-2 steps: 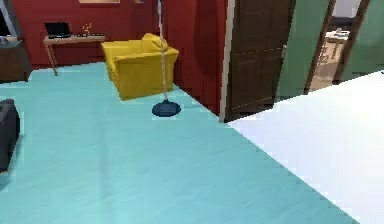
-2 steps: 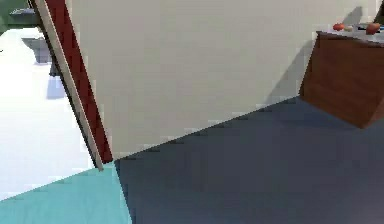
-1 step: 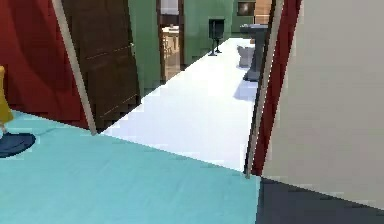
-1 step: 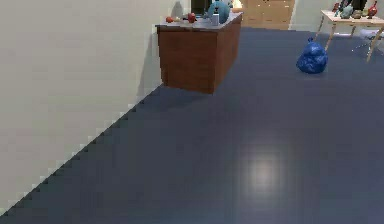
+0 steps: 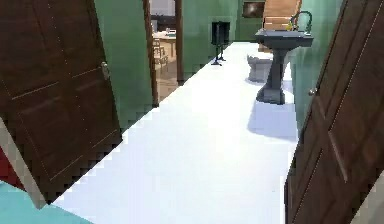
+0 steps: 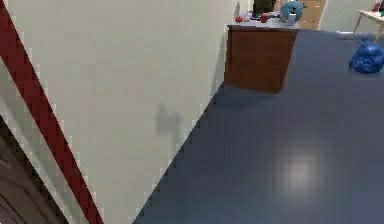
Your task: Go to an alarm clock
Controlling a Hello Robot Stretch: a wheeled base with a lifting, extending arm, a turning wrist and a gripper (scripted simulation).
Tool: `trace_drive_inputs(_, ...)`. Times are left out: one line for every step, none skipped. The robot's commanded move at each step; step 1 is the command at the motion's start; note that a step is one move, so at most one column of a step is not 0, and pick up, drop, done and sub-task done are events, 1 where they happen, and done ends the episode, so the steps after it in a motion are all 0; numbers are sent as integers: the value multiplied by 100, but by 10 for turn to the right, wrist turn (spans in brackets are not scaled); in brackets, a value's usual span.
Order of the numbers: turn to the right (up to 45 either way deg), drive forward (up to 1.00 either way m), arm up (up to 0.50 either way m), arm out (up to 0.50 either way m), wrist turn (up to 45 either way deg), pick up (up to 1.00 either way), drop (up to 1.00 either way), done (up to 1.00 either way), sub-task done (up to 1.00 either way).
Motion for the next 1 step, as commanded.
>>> trace_drive_inputs(0, 100, 0, 0, 0, 0, 0, 0, 0)
